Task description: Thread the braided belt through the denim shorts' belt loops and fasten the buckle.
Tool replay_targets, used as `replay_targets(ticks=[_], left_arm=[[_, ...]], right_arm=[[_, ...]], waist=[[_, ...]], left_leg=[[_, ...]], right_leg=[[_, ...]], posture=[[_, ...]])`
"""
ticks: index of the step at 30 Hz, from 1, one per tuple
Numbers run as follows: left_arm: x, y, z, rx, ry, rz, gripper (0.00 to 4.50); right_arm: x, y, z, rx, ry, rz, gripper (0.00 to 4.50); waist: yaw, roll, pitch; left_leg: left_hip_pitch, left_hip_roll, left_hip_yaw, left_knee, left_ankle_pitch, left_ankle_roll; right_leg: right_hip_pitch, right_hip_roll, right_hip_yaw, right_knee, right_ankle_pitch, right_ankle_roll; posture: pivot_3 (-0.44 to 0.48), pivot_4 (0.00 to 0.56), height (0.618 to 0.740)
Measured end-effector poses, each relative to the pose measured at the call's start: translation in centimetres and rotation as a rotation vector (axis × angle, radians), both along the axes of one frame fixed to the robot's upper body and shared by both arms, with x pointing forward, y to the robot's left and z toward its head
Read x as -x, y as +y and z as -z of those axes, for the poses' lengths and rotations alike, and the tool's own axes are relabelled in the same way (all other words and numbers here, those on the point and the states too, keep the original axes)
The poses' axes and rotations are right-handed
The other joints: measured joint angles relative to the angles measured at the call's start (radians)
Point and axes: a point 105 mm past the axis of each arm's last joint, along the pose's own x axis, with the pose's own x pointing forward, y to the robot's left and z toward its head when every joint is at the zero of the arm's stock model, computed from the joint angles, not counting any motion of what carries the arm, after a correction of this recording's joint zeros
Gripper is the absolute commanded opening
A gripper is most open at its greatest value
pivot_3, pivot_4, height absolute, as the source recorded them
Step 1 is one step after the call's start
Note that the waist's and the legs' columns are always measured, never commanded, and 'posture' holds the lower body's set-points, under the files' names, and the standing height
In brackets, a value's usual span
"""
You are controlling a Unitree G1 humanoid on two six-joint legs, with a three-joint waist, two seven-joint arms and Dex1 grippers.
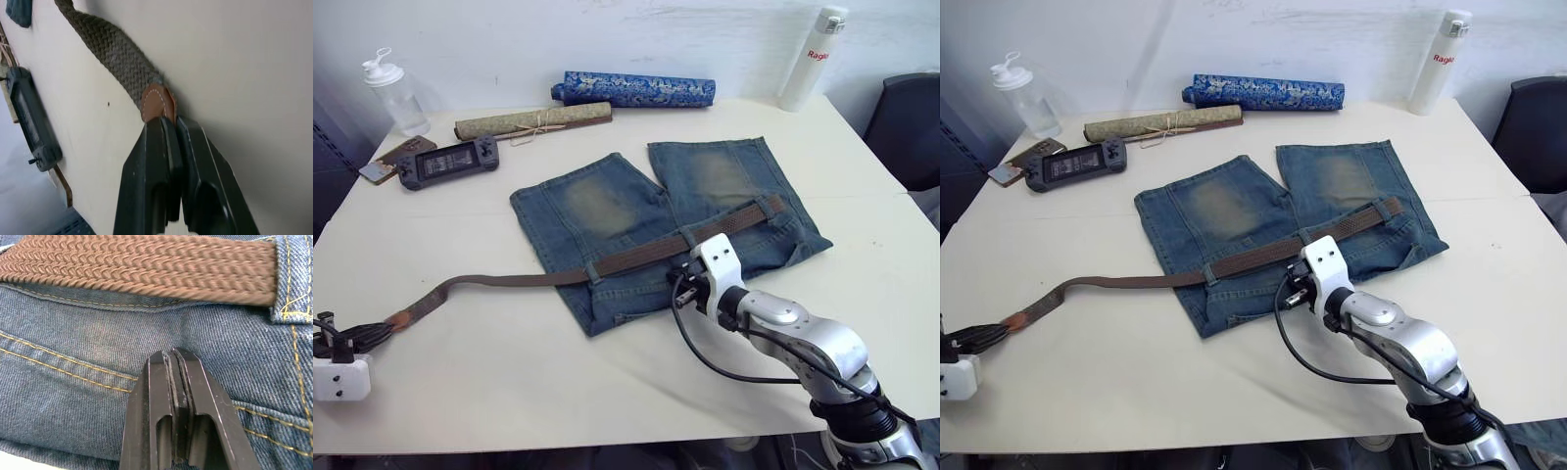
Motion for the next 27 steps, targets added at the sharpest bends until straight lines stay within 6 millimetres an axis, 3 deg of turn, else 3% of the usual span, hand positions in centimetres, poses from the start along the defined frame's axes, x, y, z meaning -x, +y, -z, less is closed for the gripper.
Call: replay_targets(ticks=[2, 9, 11, 14, 17, 19, 24, 25, 27], left_arm=[[-0.6, -0.5, -0.3, 0.014, -0.027, 0.026, 0.99], [-2.0, -2.5, -1.0, 0.124, -0.099, 0.097, 3.95], [-2.4, -3.8, -1.6, 0.181, -0.122, 0.142, 3.95], [-2.9, -8.8, -3.1, 0.325, -0.094, 0.297, 3.95], [-2.7, -15.0, -5.3, 0.555, 0.04, 0.4, 4.03], [-2.3, -17.6, -5.7, 0.669, 0.122, 0.422, 4.03], [-0.6, -23.1, -4.9, 0.948, 0.369, 0.386, 4.03], [-0.2, -23.9, -4.5, 0.98, 0.407, 0.386, 4.03], [-0.1, -25.1, -4.0, 1.016, 0.458, 0.378, 4.03]], right_arm=[[-0.1, 0.0, 0.0, -0.002, 0.004, 0.001, 0.0], [-0.3, 0.2, -0.1, -0.02, 0.014, -0.001, 0.0], [-0.4, 0.0, -0.1, -0.017, 0.019, 0.002, 0.0], [-0.5, -0.2, -0.1, -0.026, 0.033, 0.013, 0.0], [-0.5, 0.0, -0.2, -0.04, 0.048, 0.002, 0.99], [-0.3, 0.3, -0.4, -0.064, 0.055, -0.016, 1.74], [1.4, 0.0, -2.6, -0.202, 0.121, -0.108, 4.16], [1.6, -0.4, -3.5, -0.216, 0.111, -0.126, 4.45], [2.3, -1.5, -6.5, -0.252, 0.059, -0.197, 4.45]], waist=[[0.0, -0.001, 0.0], [-0.002, -0.002, -0.001], [0.0, -0.002, -0.001], [0.0, -0.003, 0.0], [-0.002, -0.003, 0.001], [-0.003, -0.002, 0.002], [0.001, 0.011, 0.014], [0.002, 0.012, 0.016], [0.004, 0.012, 0.019]], left_leg=[[0.0, 0.001, -0.001, 0.0, 0.0, 0.0], [0.0, 0.001, -0.002, 0.0, 0.0, 0.0], [-0.001, 0.001, -0.004, 0.001, 0.0, 0.0], [-0.002, 0.001, -0.008, 0.002, -0.001, -0.002], [-0.002, 0.003, -0.008, 0.002, -0.001, -0.003], [-0.002, 0.003, -0.007, 0.002, -0.001, -0.003], [-0.004, 0.001, -0.004, 0.002, -0.001, -0.003], [-0.004, 0.001, -0.004, 0.002, -0.001, -0.003], [-0.004, 0.0, 0.0, 0.003, -0.001, -0.002]], right_leg=[[0.0, 0.001, -0.001, 0.0, 0.0, 0.0], [-0.001, 0.001, -0.001, 0.001, 0.0, -0.001], [-0.001, 0.0, -0.001, 0.001, 0.0, -0.001], [-0.001, -0.001, -0.001, 0.001, 0.0, -0.001], [0.0, -0.001, 0.0, 0.0, -0.001, -0.001], [0.001, -0.001, 0.001, -0.001, -0.001, -0.001], [-0.001, -0.002, 0.002, -0.002, 0.0, -0.001], [-0.001, -0.003, 0.003, -0.002, 0.0, 0.0], [0.0, -0.003, 0.002, -0.003, 0.001, 0.0]], posture=[[0.0, 0.15, 0.637], [0.0, 0.15, 0.637], [0.0, 0.15, 0.637], [0.0, 0.15, 0.637], [0.0, 0.15, 0.637], [0.0, 0.15, 0.637], [0.0, 0.15, 0.637], [0.0, 0.15, 0.637], [0.0, 0.15, 0.637]])
